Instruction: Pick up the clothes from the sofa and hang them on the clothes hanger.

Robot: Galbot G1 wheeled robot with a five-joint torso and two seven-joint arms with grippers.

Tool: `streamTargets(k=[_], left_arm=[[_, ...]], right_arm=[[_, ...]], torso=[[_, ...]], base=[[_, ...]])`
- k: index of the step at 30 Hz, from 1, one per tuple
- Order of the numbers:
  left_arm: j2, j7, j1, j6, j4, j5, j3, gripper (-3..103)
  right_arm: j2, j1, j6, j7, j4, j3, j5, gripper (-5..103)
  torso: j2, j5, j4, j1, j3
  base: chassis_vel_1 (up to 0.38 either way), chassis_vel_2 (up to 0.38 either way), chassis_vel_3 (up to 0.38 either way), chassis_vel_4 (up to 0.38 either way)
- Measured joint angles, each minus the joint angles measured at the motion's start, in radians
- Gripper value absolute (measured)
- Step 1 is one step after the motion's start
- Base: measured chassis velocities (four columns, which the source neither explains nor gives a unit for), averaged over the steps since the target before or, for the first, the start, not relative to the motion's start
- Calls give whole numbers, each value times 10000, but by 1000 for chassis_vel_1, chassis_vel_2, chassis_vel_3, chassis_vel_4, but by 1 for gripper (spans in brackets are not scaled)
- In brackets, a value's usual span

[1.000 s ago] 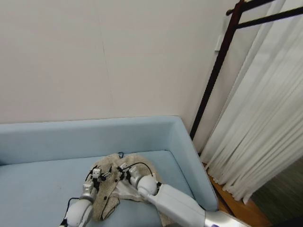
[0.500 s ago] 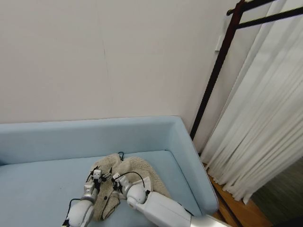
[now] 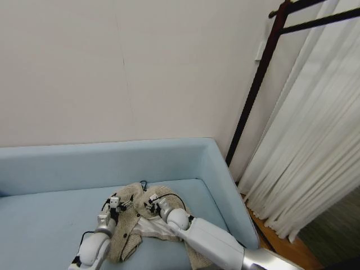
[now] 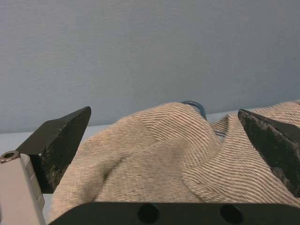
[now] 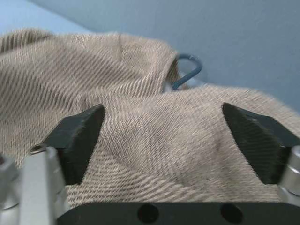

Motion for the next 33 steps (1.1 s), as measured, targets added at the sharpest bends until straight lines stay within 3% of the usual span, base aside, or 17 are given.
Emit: streamTargets(k=[2,6,14,17,27,30,31,33], left_arm=[[-1,-24,119,40,-56,-145,-439,100],[34,2,287,41,-67,-305,-1022,100],[-46,45,592,171,-444,-650,-1743,100],[-77,29,634,203,-470,-670,-1772,100],[-87,225,877,333,-633,-759,-1847,100],[-6,612,995,264,-620,-853,-1972,100],[25,759,1048,203,-598,-870,-2037,100],[33,815,1081,172,-595,-881,-2065,100]], right_arm=[[-238,62,-137,216,471,267,349,90],[-751,21,-493,305,1011,723,834,99],[-2499,-1509,-1164,764,2920,1913,2829,100],[-2850,-2199,-1343,914,3296,2341,3302,100],[-2740,-3509,-1440,887,2804,3187,3500,102],[-2562,-3634,-1354,832,2538,3239,3375,93],[-2467,-3665,-1284,797,2446,3248,3291,83],[-2411,-3681,-1241,767,2416,3248,3236,83]], torso=[[0,0,2,0,0],[0,-1,1,0,0],[0,0,-3,-1,-1],[0,0,-4,-1,-2],[0,-1,-1,-1,-1],[0,-1,0,-1,-1],[-1,-2,0,-1,-1],[-1,-1,0,-1,0]], base=[[0,0,0,0],[0,0,0,0],[0,0,0,0],[0,0,0,0],[0,0,0,0],[0,0,0,0],[0,0,0,0],[0,0,0,0]])
